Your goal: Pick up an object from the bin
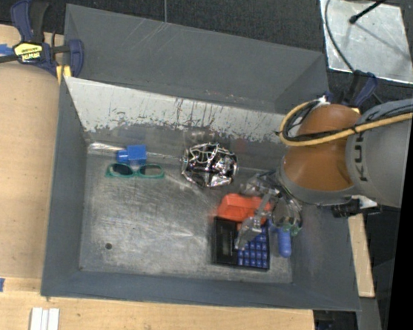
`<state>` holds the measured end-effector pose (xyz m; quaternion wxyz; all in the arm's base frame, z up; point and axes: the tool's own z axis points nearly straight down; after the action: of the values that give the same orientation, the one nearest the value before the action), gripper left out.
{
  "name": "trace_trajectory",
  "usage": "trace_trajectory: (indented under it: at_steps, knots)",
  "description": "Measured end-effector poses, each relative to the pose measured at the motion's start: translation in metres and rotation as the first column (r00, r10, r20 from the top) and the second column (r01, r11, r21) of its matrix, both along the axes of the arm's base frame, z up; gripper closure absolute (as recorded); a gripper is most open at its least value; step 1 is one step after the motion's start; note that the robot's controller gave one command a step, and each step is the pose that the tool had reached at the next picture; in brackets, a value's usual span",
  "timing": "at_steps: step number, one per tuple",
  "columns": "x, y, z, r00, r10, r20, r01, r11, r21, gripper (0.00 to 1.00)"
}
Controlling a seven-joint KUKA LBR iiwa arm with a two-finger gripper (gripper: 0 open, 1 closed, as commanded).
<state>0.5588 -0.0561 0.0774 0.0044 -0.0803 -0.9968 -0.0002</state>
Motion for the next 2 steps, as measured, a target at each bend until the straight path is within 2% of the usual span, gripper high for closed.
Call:
trace_trajectory:
  at_steps: [1, 2]
  knots:
    - [0.060, 0.001, 0.000, 1.000, 0.015, 0.005, -0.015, 1.000, 0.000, 0.00]
    - [-0.054, 0.016, 0.007, 0.997, 0.021, 0.070, -0.020, 1.000, -0.009, 1.00]
